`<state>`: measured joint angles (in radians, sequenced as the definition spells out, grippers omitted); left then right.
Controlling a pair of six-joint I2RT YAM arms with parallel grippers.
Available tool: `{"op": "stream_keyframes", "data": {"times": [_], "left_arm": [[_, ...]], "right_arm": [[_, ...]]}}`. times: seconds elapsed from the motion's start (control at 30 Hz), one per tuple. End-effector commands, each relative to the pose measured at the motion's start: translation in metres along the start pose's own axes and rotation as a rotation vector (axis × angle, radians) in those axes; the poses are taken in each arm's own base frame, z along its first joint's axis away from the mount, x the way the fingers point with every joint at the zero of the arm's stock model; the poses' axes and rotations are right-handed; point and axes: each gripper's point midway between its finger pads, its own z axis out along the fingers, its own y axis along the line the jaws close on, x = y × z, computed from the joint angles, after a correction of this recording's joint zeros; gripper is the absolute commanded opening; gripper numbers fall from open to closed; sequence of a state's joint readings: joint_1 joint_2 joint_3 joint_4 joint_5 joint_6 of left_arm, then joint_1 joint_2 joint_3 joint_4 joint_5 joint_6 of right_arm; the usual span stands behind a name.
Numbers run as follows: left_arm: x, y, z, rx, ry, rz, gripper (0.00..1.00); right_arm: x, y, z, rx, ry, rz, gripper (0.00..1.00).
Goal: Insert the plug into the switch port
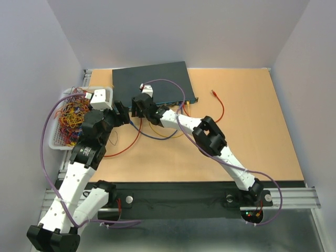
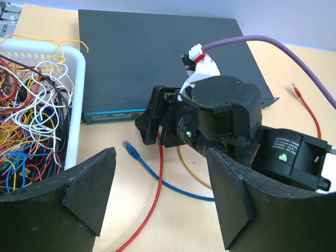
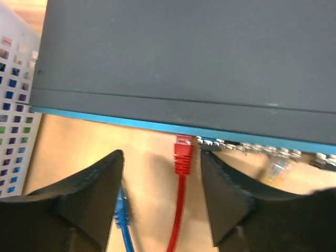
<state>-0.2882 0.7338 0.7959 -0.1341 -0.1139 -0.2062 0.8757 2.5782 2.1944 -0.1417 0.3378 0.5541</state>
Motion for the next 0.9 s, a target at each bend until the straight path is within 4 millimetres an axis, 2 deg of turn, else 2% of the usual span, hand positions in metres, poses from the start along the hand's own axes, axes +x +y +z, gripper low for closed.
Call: {"op": "stream_keyframes", "data": {"times": [0.0,0.13,0.27,0.37,0.53,0.6,0.63,0.7,0.73,0.77,0.83,0.87], "left_arm": [[-0.005,0.006,0.002,-0.019,-0.026,0.011,0.8],[-0.005,0.009,0.003,-0.03,-0.027,0.009,0.8],[-0.005,0.012,0.004,-0.044,-0.026,0.01,0.8],[-0.005,0.013,0.005,-0.052,-0.025,0.01,0.8],[-0.004,0.016,0.007,-0.066,-0.023,0.012,0.79],[-0.005,0.016,0.007,-0.066,-0.027,0.014,0.79],[-0.005,0.016,0.007,-0.065,-0.026,0.013,0.79],[-0.006,0.015,0.007,-0.061,-0.034,0.015,0.78],[-0.006,0.015,0.008,-0.061,-0.034,0.015,0.78],[-0.007,0.014,0.008,-0.058,-0.036,0.016,0.78],[-0.007,0.014,0.009,-0.058,-0.036,0.019,0.78],[-0.006,0.015,0.01,-0.063,-0.033,0.02,0.78]], "right_arm": [[-0.123,-0.049,-0.02,0.123,-0.3,0.087,0.7],[-0.113,-0.049,-0.037,0.118,-0.273,0.079,0.73],[-0.107,-0.049,-0.065,0.086,-0.26,0.079,0.73],[-0.106,-0.033,-0.083,0.028,-0.263,0.065,0.73],[-0.114,-0.025,-0.132,0.017,-0.294,0.006,0.75],[-0.11,-0.033,-0.146,0.035,-0.291,-0.018,0.75],[-0.108,-0.042,-0.163,0.045,-0.29,-0.021,0.75],[-0.11,-0.057,-0.182,0.072,-0.301,-0.05,0.75],[-0.104,-0.066,-0.189,0.087,-0.293,-0.068,0.75],[-0.102,-0.079,-0.209,0.108,-0.301,-0.084,0.75],[-0.094,-0.093,-0.225,0.122,-0.295,-0.106,0.76],[-0.09,-0.103,-0.245,0.114,-0.297,-0.119,0.76]]}}
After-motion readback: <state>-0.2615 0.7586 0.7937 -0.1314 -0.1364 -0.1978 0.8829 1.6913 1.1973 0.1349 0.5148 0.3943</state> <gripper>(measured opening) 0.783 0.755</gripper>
